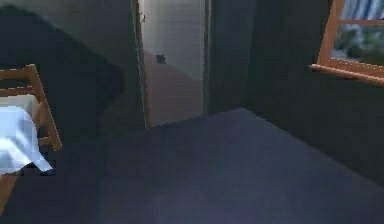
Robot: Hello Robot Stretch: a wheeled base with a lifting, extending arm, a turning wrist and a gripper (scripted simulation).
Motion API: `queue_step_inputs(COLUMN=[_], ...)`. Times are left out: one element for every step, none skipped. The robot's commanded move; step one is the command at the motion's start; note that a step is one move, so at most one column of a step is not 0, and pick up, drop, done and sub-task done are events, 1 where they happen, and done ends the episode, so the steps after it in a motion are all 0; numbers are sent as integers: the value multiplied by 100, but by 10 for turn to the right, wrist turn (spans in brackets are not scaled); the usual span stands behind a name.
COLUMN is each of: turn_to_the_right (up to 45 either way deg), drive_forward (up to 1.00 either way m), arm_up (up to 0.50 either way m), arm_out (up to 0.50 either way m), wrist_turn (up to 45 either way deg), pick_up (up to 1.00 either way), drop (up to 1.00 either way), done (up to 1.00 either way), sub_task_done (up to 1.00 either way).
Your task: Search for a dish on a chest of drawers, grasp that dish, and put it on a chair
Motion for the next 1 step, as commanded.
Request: queue_step_inputs(turn_to_the_right=[0], drive_forward=[100], arm_up=[0], arm_out=[0], wrist_turn=[0], pick_up=[0], drop=[0], done=[0], sub_task_done=[0])
